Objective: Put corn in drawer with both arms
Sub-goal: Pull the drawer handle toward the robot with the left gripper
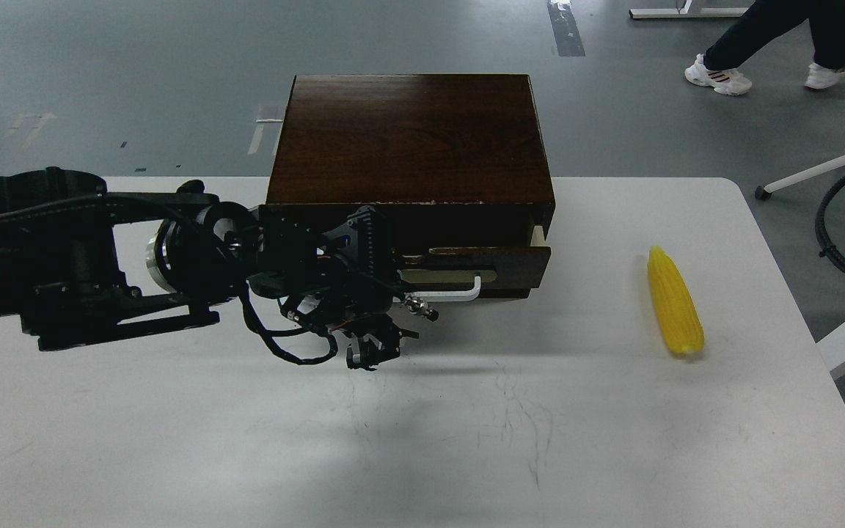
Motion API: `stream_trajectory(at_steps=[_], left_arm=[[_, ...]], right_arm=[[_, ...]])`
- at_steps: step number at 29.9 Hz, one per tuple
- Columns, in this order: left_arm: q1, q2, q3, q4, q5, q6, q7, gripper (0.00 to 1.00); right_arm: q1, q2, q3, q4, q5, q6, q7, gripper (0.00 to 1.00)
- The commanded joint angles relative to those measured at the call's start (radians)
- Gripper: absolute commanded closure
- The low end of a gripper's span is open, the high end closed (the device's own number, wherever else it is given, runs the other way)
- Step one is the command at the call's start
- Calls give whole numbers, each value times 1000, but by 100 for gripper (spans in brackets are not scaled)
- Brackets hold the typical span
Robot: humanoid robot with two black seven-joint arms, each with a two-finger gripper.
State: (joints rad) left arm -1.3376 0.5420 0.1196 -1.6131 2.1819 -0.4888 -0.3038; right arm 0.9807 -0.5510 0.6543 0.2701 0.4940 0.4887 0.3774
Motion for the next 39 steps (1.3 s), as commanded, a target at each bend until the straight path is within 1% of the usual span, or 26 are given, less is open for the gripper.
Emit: stream_trajectory(at_steps=[1,8,15,27,33,34,36,37,38,39], left_arm=[[1,1,0,-8,0,0,0,43],[0,1,0,-22,0,0,0,43],[0,18,0,-67,0,0,0,43],[0,21,-1,-76,0,0,-1,43],[1,21,-1,-90,0,0,-5,43],[0,19,-1,-90,0,0,-5,42],[-5,19,-6,-88,0,0,-5,31],[-5,19,-14,-88,0,0,-3,18],[-5,19,-14,-88,0,0,-3,18],[-5,22,-18,-87,-2,0,-3,8]], right_arm=[[-1,0,1,-11,0,0,0,0],[3,-1,1,-12,0,0,1,0],[4,0,-1,-12,0,0,1,0],[9,-1,1,-12,0,0,0,0],[3,-21,-1,-12,0,0,0,0],[3,-23,-1,-12,0,0,0,0],[3,-21,-1,-12,0,0,0,0],[3,-23,-1,-12,0,0,0,0],[3,-23,-1,-12,0,0,0,0],[3,-21,-1,-12,0,0,0,0]])
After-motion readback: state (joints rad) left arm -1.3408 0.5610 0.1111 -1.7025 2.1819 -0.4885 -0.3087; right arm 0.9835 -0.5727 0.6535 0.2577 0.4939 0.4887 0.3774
